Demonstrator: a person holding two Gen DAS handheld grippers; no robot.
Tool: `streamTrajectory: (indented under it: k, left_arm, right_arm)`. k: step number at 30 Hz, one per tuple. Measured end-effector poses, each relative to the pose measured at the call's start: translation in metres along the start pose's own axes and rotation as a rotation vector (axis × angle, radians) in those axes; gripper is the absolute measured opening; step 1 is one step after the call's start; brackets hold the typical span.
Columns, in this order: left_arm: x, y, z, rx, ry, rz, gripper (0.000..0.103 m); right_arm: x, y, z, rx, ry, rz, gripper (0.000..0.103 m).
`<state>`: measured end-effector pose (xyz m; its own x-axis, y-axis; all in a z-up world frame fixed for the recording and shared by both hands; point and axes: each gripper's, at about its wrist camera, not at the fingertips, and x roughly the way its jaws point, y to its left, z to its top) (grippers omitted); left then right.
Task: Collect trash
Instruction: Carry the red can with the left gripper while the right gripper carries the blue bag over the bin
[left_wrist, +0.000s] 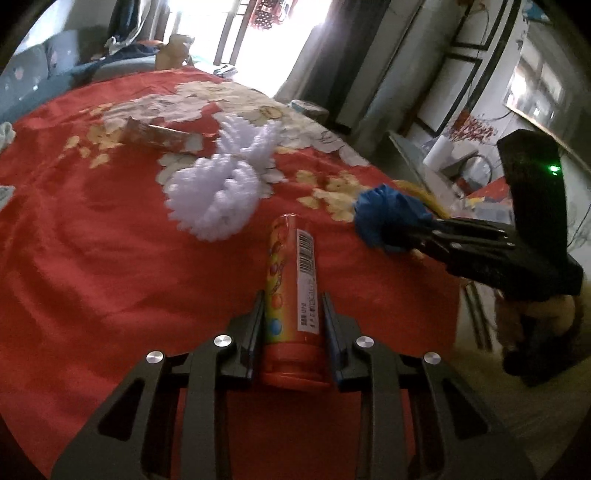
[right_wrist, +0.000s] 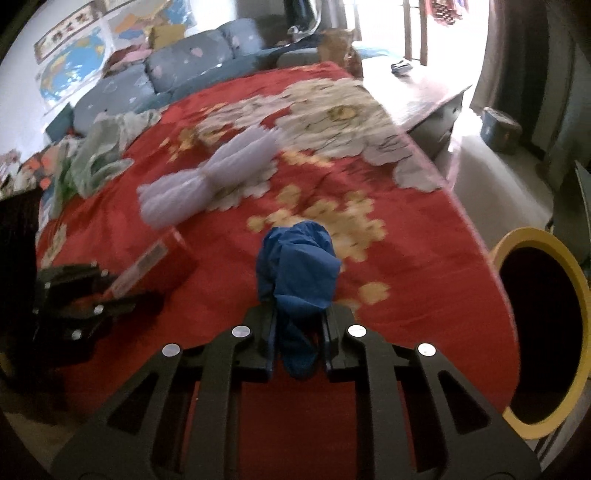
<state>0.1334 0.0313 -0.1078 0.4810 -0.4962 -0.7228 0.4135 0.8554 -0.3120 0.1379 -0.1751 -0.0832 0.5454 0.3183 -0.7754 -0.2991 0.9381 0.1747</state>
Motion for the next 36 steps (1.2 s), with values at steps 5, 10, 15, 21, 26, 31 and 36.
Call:
streamTrajectory:
  k: [5,10,15,21,26,31,36]
  left_arm:
    - [-0.001,-0.018,0.009,0.017,-0.027,-0.039,0.027]
    - [-0.005,-0.034,0.024,0.032,-0.065,-0.057,0.027]
    - [-0.006,-0.049,0.039,0.059,-0.084,-0.067,0.027]
    - [-0.004,-0.073,0.056,0.109,-0.099,-0.081,0.027]
    - [-0.003,-0.094,0.070,0.149,-0.117,-0.090,0.027]
    - [0.004,-0.106,0.081,0.166,-0.111,-0.096,0.027]
    - [0.010,-0.119,0.089,0.195,-0.110,-0.102,0.027]
  right_arm:
    - [-0.015,-0.016,0.010,0.036,-0.043,-0.014,0.012]
    - [-0.028,-0.031,0.017,0.066,-0.083,-0.028,0.012]
    - [-0.043,-0.045,0.025,0.096,-0.126,-0.041,0.012]
    - [-0.061,-0.060,0.031,0.129,-0.176,-0.057,0.012]
    - [-0.076,-0.077,0.035,0.162,-0.216,-0.076,0.012]
    - [-0.084,-0.091,0.036,0.193,-0.240,-0.095,0.012]
    - [-0.092,-0.104,0.035,0.219,-0.261,-0.118,0.012]
